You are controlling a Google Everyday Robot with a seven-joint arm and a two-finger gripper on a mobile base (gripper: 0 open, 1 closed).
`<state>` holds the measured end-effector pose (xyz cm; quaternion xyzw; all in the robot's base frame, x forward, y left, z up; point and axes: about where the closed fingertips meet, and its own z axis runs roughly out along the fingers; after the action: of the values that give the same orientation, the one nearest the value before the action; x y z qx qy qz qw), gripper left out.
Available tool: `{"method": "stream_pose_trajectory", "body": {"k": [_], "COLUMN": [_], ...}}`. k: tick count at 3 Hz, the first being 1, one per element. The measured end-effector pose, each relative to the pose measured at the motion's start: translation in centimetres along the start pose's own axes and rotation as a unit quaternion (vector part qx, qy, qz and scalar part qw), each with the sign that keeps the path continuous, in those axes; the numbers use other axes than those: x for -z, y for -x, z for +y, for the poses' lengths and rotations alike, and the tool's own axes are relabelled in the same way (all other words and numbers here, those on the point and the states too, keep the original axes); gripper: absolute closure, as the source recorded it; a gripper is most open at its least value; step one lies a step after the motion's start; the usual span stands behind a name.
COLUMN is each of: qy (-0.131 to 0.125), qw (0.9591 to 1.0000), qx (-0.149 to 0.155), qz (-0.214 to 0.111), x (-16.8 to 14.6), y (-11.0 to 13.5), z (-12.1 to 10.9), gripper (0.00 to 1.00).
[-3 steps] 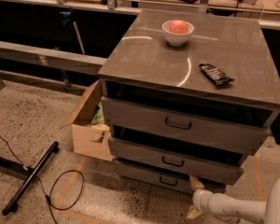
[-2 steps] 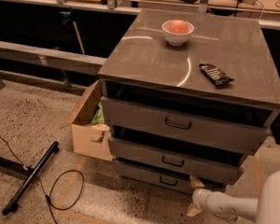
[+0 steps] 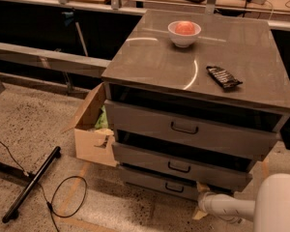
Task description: Open bottom drawer
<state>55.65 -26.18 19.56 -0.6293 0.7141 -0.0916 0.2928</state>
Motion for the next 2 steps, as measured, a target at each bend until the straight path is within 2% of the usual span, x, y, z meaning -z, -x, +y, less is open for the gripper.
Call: {"method": "stream_pose_trajectory", "body": {"k": [1, 2], "qy": [0.007, 0.017], "qw": [0.9998, 0.9993], "qx": [-0.012, -0.025], "qz": [0.012, 0.022], "x": [-0.78, -1.18], "y": [-0.47, -0.89], "z": [-0.29, -0.3], "gripper": [0.16, 0.4]}}
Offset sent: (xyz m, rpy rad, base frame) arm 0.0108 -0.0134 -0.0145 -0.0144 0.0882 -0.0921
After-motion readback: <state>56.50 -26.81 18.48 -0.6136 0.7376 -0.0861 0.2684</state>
